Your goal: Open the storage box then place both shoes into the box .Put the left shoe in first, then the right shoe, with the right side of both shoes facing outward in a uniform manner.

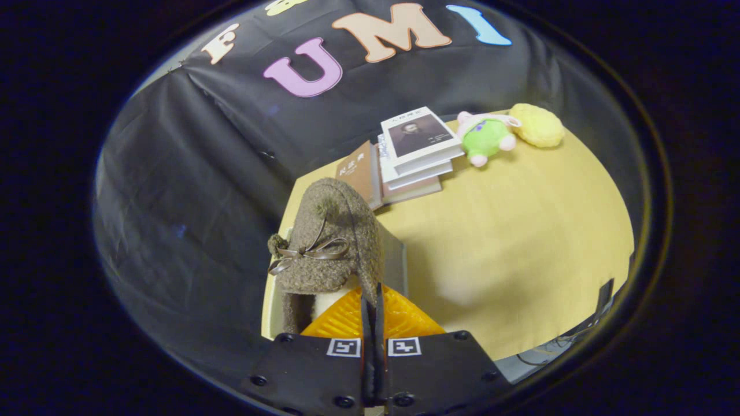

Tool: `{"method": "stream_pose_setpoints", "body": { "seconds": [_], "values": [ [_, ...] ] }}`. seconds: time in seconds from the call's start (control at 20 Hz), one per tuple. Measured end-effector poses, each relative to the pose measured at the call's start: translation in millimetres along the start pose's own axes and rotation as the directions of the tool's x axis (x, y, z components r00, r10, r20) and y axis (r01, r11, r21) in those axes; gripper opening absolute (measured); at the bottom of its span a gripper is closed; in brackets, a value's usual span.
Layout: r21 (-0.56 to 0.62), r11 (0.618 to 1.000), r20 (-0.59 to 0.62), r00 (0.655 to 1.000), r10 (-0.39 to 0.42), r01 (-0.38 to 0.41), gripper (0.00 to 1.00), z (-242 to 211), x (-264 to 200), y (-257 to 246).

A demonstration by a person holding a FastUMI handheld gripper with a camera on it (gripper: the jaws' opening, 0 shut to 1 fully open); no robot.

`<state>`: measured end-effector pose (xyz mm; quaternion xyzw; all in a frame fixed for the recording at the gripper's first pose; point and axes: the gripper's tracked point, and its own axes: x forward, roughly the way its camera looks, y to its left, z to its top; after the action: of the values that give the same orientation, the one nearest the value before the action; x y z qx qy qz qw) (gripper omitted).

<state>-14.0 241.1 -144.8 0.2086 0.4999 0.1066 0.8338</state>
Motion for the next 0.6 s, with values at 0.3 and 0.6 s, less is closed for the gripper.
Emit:
{"method": "stream_pose_setpoints", "body": {
  "seconds": [0.3, 0.6],
  "values": [
    [0.052, 0.998, -0.008, 0.999, 0.031, -0.03, 0.39, -19.7, 19.8, 26.1],
    [-0.044, 0.998, 0.115, 0.992, 0.06, -0.055, 0.92, 7.3, -0.4, 25.2]
  ]
}}
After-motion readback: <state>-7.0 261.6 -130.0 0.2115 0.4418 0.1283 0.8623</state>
